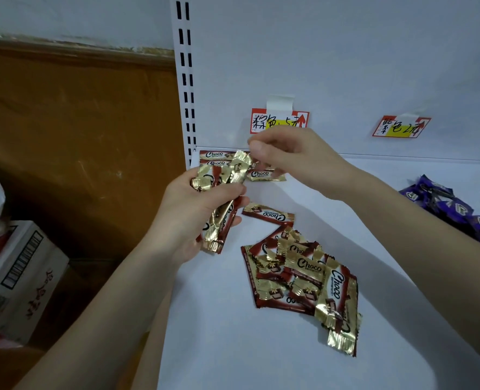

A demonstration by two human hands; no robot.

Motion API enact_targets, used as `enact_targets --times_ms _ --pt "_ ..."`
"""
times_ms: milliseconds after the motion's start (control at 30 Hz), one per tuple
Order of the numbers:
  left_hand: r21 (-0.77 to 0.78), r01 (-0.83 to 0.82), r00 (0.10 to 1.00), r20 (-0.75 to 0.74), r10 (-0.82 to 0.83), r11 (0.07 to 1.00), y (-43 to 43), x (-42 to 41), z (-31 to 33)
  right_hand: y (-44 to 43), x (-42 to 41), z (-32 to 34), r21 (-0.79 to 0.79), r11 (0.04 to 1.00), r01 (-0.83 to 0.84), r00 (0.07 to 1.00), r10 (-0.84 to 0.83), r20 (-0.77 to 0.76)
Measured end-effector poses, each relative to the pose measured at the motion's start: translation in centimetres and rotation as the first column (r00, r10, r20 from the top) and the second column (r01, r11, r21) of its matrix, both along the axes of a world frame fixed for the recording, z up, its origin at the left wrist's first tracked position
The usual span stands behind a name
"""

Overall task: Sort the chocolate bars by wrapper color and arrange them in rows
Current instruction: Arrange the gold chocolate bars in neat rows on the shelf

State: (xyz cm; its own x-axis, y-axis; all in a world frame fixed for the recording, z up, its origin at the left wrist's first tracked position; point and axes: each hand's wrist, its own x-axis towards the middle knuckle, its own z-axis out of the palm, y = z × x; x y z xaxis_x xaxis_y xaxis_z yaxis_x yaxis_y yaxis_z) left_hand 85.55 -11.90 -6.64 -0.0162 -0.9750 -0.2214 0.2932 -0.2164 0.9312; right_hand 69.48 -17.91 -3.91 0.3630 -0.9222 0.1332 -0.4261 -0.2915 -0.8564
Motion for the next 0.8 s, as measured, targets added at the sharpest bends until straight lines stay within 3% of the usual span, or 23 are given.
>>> enact_targets --times_ms 133,267,467,600,700,800 --pt "-0.045 0.049 0.998 0.028 -0.048 0.998 0.2 -0.6 0.6 1.1 0.1 0.5 0.023 0.999 -0.023 0.999 0.022 0.024" --pt "0.027 0.023 0.998 -0.051 -0.021 0.999 0.3 -0.4 0.8 1.4 -1.6 0.9 0.093 0.995 0.020 0.983 -0.036 0.181" --pt "0.112 0.066 0.983 -0.177 -0.046 0.991 0.2 -0.7 1.5 2.7 -3.1 0.9 0.091 0.991 -0.097 0.983 0.081 0.165" --pt "0.096 0.021 0.989 -0.150 -0.007 0.995 0.1 -1.3 1.5 3.2 -3.4 0.8 0.003 0.998 -0.067 0.996 0.067 0.058" --pt "0.066 -0.011 0.995 -0.097 0.018 0.998 0.1 -1.8 1.3 3.2 -3.2 0.5 -0.211 0.977 -0.025 0.988 -0.009 -0.157" --pt "0.061 -0.023 0.995 -0.092 0.028 0.998 0.0 -2.2 1.3 3.1 -3.1 0.1 -0.380 0.924 -0.031 0.961 -0.077 -0.267"
